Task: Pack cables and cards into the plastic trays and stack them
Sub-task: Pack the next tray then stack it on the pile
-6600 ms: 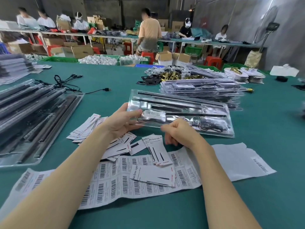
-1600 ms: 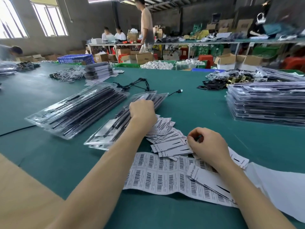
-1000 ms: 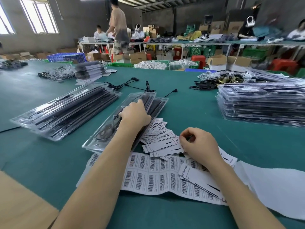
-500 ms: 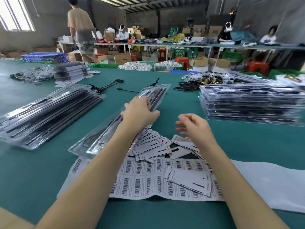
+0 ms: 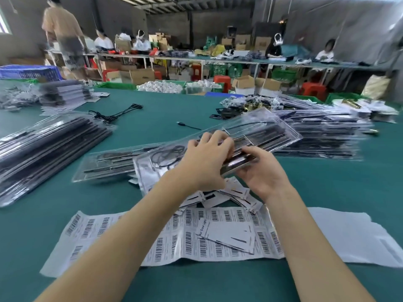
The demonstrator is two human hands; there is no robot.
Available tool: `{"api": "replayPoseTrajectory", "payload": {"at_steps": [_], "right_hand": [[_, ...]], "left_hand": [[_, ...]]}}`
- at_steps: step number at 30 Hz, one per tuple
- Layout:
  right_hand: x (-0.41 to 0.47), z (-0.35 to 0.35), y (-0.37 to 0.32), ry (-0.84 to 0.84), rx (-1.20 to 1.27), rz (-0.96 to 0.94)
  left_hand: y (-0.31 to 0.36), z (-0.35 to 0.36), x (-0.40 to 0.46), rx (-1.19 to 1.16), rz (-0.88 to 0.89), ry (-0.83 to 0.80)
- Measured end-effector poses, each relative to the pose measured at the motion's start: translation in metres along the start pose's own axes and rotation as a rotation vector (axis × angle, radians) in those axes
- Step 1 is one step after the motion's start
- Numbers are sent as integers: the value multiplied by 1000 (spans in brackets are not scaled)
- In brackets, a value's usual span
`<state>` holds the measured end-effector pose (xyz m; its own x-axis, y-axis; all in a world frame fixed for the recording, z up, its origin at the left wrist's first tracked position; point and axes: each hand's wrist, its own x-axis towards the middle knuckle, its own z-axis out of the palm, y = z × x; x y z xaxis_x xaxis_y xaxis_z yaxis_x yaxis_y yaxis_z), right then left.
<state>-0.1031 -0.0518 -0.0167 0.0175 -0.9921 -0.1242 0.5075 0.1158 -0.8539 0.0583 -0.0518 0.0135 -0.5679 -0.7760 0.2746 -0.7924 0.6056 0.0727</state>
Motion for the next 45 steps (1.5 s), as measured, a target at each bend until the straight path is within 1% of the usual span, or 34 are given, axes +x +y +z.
{"api": "replayPoseTrajectory", "payload": {"at_steps": [3, 5, 7, 9, 13, 14, 15, 17, 19, 21, 23, 24, 26, 28, 29, 30, 31, 32, 33, 34, 35, 37, 38, 39, 41, 44, 45], "right_hand": [[-5, -8, -6, 24, 65, 11], [-6, -11, -10, 89, 59, -18], [-8, -15, -14, 95, 134, -22], [-9, -27, -19, 82, 250, -43], [-21, -65, -32, -60, 350, -37], [-22, -73, -34, -53, 347, -26], [-22, -79, -36, -12, 308, -13], [-21, -82, -39, 64, 154, 36], [-22, -79, -40, 33, 36, 114], [-24, -74, -40, -29, -8, 148], [-27, -73, -40, -36, -84, 125], [-29, -73, -40, -53, -158, 113], [-32, -72, -40, -147, -308, 119], [-32, -72, -40, -206, -312, 130], [-32, -72, -39, -212, -289, 126], [-32, -72, -39, -219, -280, 109], [-32, -71, -39, -228, -278, 90], [-32, -70, -39, -230, -264, 71], [-32, -70, -39, -222, -232, 58], [-31, -69, -38, -198, -189, 49], [-31, -69, -38, -176, -158, 39], [-30, -67, -38, -159, -143, 9], [-29, -66, -39, -150, -142, -6], [-29, -66, -41, -136, -140, -19], [-31, -71, -47, -107, -138, -44], [-37, -81, -56, -63, -140, -83], [-39, -84, -58, -54, -145, -93]], "left_hand": [[-6, 10, -2, 97, -7, 19], [-13, 11, -1, 105, -11, 101], [-22, 7, 2, 102, 25, 222], [-34, 3, 1, 124, 80, 310], [-67, -2, -9, 135, 163, 404], [-73, -2, -10, 127, 180, 413], [-78, -1, -11, 119, 191, 417], [-83, 1, -11, 86, 199, 426], [-85, 4, -11, 48, 209, 450], [-87, 7, -12, 36, 209, 492], [-88, 12, -12, 69, 143, 549], [-88, 15, -11, 80, 72, 585], [-85, 19, -10, 20, -141, 684], [-82, 22, -6, -88, -370, 766], [-83, 23, -5, -142, -457, 751], [-86, 23, -3, -227, -525, 678], [-89, 23, -2, -342, -568, 546], [-91, 23, -1, -426, -561, 359], [-91, 24, -2, -412, -491, 166], [-89, 27, -3, -316, -370, 18], [-85, 30, -4, -208, -236, -64], [-68, 38, -4, -86, 31, -96], [-60, 43, -2, -70, 121, -107], [-54, 47, -1, -62, 171, -138], [-48, 54, 1, -36, 162, -168], [-54, 53, -1, -40, 58, -4], [-58, 51, -1, -32, 19, 22]]}}
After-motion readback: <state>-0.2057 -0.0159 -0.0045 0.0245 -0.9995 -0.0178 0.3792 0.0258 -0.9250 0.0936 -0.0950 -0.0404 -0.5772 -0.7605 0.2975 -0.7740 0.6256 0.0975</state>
